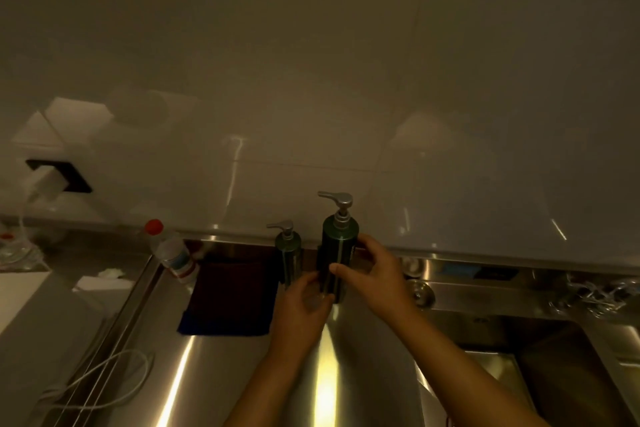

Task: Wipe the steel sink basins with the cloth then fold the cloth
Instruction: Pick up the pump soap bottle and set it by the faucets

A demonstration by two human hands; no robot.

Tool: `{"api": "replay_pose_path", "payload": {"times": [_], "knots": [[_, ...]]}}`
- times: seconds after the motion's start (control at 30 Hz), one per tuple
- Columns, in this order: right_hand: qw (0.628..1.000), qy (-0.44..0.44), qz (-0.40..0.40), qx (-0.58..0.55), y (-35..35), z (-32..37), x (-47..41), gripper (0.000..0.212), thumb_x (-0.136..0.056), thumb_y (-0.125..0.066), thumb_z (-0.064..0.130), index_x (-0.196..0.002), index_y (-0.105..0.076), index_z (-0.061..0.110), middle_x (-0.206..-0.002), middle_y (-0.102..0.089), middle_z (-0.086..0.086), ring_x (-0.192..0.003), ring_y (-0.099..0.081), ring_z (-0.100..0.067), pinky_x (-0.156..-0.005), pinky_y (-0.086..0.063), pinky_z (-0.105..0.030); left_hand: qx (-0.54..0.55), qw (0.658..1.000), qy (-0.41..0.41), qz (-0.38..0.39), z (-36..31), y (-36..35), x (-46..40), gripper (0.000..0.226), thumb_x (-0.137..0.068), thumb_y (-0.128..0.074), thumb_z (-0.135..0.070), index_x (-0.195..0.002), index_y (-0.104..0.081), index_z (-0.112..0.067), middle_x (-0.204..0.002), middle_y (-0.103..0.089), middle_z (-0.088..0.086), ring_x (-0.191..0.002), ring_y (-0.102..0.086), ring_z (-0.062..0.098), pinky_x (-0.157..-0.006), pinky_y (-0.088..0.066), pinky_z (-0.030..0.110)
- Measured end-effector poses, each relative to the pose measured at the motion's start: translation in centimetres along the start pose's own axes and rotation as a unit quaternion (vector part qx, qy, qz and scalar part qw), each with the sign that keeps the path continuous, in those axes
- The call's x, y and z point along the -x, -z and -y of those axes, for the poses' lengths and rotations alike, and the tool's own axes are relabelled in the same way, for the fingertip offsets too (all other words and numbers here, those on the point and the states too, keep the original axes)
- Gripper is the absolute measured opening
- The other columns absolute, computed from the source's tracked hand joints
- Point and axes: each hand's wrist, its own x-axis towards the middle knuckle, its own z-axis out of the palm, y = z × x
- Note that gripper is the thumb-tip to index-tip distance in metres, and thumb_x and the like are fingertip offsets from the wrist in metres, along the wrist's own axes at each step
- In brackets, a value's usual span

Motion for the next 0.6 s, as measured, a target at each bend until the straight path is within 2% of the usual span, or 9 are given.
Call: {"api": "replay_pose_path", "payload": {"times": [0.07, 0.17, 0.2, 0.3, 0.47, 0.6], "knots": [[1.0, -0.014, -0.001, 0.002, -1.2, -1.1, -0.8, 0.057, -0.078, -0.087, 0.019, -0.129, -0.062, 0.023, -0.119, -0.068, 0.014, -0.108, -0.062, 0.008, -0.087, -0.051, -0.013, -0.006, 1.0, 0.003, 0.009, 1.9, -0.1, -0.9, 0.057, -0.089, -0.078, -0.013, -0.122, -0.057, -0.054, -0.121, -0.066, -0.023, -0.114, -0.064, -0.004, -0.094, -0.052, 0.018], [0.999, -0.03, 0.009, 0.006, -2.8, -2.8, -1.8, 0.057, -0.081, -0.085, 0.015, -0.13, -0.058, 0.025, -0.118, -0.064, 0.019, -0.107, -0.059, 0.015, -0.084, -0.049, -0.008, 0.001, 0.998, 0.038, 0.048, 4.4, -0.4, -1.5, 0.066, -0.09, -0.075, -0.023, -0.139, -0.047, -0.057, -0.137, -0.058, -0.02, -0.126, -0.06, 0.002, -0.102, -0.054, 0.031], [0.999, -0.037, 0.011, 0.006, -3.3, -3.5, -2.1, 0.058, -0.081, -0.084, 0.014, -0.131, -0.057, 0.026, -0.118, -0.063, 0.021, -0.107, -0.058, 0.016, -0.085, -0.049, -0.008, 0.0, 0.997, 0.046, 0.061, 5.1, -0.6, -1.6, 0.072, -0.09, -0.073, -0.025, -0.144, -0.041, -0.058, -0.143, -0.056, -0.018, -0.129, -0.058, 0.004, -0.104, -0.054, 0.03], [0.998, -0.052, 0.02, 0.013, -4.6, -4.8, -3.1, 0.061, -0.083, -0.082, 0.014, -0.136, -0.054, 0.025, -0.121, -0.06, 0.023, -0.109, -0.054, 0.021, -0.086, -0.047, -0.007, -0.015, 0.995, 0.05, 0.088, 6.7, -1.2, -2.0, 0.081, -0.095, -0.069, -0.02, -0.154, -0.025, -0.054, -0.154, -0.046, -0.018, -0.134, -0.051, -0.006, -0.103, -0.044, 0.011], [0.997, -0.077, 0.028, 0.008, -5.7, -6.7, -4.7, 0.059, -0.086, -0.079, 0.012, -0.137, -0.052, 0.023, -0.121, -0.058, 0.021, -0.105, -0.051, 0.027, -0.082, -0.044, 0.0, -0.016, 0.993, 0.055, 0.1, 8.9, -1.8, -3.2, 0.082, -0.098, -0.067, -0.023, -0.16, -0.02, -0.048, -0.162, -0.033, -0.025, -0.147, -0.033, -0.006, -0.12, -0.034, 0.025], [0.996, -0.084, 0.026, 0.012, -6.1, -8.0, -5.3, 0.055, -0.086, -0.077, 0.005, -0.131, -0.052, 0.023, -0.118, -0.059, 0.021, -0.103, -0.053, 0.026, -0.082, -0.043, 0.0, -0.022, 0.993, 0.054, 0.107, 10.0, -2.0, -3.9, 0.081, -0.097, -0.068, -0.018, -0.16, -0.022, -0.043, -0.16, -0.034, -0.026, -0.147, -0.029, -0.012, -0.114, -0.024, 0.006]]}}
